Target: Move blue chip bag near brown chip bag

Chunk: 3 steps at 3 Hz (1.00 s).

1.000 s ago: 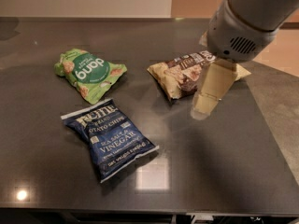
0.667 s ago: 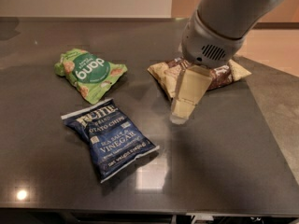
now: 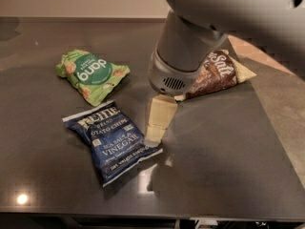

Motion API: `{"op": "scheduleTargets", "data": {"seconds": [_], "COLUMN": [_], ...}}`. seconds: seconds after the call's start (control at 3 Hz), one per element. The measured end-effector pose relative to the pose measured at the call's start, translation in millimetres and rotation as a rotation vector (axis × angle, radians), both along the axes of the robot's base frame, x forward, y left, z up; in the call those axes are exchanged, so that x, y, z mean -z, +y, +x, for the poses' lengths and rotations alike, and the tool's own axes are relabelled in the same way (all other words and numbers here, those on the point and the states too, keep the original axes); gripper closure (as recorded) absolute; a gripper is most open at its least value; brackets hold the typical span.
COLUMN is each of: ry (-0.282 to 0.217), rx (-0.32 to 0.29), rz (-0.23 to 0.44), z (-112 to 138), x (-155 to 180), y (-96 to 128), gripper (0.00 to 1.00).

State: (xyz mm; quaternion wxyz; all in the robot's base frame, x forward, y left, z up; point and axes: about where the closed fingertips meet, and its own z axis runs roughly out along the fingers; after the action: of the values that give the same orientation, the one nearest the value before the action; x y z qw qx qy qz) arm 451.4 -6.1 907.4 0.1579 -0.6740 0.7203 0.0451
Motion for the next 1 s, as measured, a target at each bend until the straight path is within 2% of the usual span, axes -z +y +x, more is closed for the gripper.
{"op": "scheduleTargets", "data": {"seconds": [0.33,1.0], "ry": [0.006,0.038], "rx": [-0.034,-0.082], "rz": [-0.028,-0.060], "z": [-5,-19], "x": [26,64], "y": [18,38], "gripper": [0.00,0.00]}}
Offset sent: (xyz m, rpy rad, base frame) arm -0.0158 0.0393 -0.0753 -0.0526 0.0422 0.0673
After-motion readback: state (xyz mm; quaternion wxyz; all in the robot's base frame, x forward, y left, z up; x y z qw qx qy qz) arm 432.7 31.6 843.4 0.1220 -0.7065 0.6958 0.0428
